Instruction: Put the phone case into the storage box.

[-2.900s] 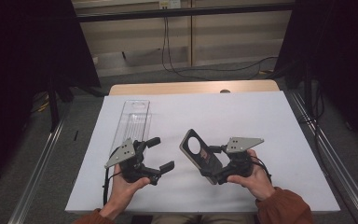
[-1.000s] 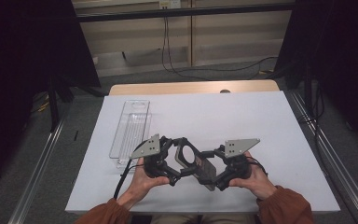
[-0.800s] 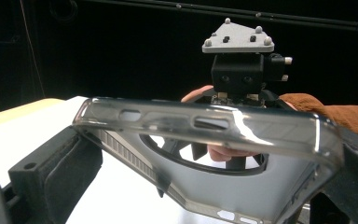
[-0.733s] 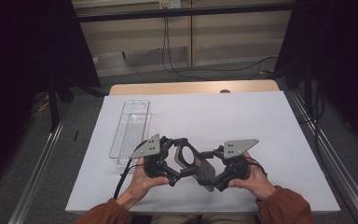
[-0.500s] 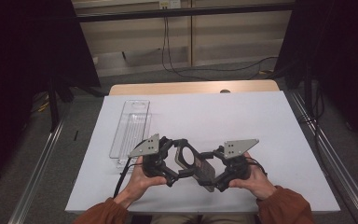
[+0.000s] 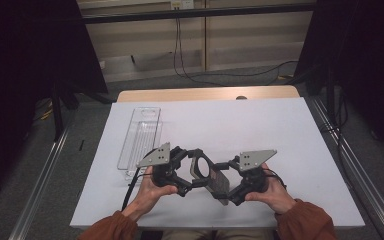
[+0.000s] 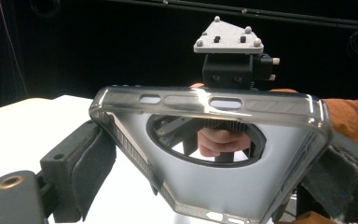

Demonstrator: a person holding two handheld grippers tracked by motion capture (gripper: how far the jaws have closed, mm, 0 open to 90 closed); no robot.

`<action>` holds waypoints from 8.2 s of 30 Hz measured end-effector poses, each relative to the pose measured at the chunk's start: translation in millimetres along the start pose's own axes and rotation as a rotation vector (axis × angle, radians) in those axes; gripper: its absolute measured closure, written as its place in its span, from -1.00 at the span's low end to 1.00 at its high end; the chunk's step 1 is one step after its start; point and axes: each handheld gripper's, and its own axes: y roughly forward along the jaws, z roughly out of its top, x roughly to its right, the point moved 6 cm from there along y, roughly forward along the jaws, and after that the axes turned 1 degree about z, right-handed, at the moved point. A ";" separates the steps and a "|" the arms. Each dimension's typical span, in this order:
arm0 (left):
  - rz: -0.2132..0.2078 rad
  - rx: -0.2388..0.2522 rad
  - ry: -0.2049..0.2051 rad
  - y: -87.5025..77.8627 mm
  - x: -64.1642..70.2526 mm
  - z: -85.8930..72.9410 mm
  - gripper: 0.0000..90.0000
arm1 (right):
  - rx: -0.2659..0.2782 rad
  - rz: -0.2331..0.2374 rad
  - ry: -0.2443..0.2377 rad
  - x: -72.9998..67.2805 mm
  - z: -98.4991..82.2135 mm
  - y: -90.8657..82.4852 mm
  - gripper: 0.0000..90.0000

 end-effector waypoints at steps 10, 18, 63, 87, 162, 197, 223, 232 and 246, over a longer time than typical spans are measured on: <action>0.033 -0.005 0.025 4.3 2.0 2.5 -0.73 | 0.006 -0.029 0.016 2.9 0.5 -0.4 -0.78; 0.048 -0.006 0.015 4.9 2.6 3.2 -0.71 | 0.019 -0.045 0.025 3.3 1.8 -0.2 -0.87; 0.270 0.022 0.018 -21.2 -14.4 15.9 -0.68 | 0.134 -0.301 0.117 19.9 5.5 -38.8 -0.94; 0.445 0.045 -0.024 -38.7 -23.5 30.5 -0.68 | 0.175 -0.510 0.134 12.2 -18.9 -87.3 -0.95; 0.842 0.094 -0.084 -158.5 -72.6 89.9 -0.69 | 0.261 -0.783 0.221 12.1 -45.4 -134.4 -1.00; 1.024 0.016 -0.136 -165.1 -147.4 69.5 -0.69 | 0.254 -0.801 0.227 14.0 -48.0 -132.9 -1.00; 1.060 -0.032 -0.140 -147.8 -180.2 49.2 -0.69 | 0.241 -0.791 0.215 13.1 -49.9 -130.8 -1.00; 1.065 -0.046 -0.136 -139.1 -191.2 45.7 -0.69 | 0.248 -0.794 0.225 12.8 -50.5 -131.8 -1.00; 1.093 -0.061 -0.129 -135.8 -205.0 36.7 -0.69 | 0.239 -0.791 0.219 13.4 -51.9 -131.6 -1.00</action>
